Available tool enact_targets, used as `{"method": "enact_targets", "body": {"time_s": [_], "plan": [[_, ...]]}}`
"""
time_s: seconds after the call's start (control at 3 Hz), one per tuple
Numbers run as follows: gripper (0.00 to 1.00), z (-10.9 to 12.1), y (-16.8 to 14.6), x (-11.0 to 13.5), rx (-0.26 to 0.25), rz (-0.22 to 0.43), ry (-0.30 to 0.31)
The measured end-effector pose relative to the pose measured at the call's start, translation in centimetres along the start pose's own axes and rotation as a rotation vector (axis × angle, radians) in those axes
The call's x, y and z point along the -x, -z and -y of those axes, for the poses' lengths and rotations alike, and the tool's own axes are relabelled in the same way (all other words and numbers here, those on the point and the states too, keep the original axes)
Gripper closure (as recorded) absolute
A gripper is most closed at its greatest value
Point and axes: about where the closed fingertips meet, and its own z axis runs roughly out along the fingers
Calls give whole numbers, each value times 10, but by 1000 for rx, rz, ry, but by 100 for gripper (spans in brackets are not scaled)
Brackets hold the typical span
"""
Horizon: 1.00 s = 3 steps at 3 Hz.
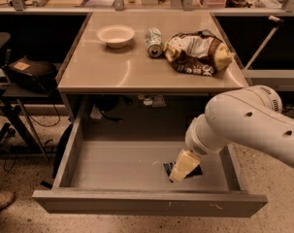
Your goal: Pick rxbar blueberry from top drawer and place on counter
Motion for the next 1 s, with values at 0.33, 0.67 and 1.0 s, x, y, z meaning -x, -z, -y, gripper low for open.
{"method": "enact_targets", "body": {"time_s": [0.33,0.67,1.0], "plan": [[0,21,-32,-13,20,93,-56],[0,51,-76,-12,24,185,-132],[0,48,-87,-14,41,185,-139]]}}
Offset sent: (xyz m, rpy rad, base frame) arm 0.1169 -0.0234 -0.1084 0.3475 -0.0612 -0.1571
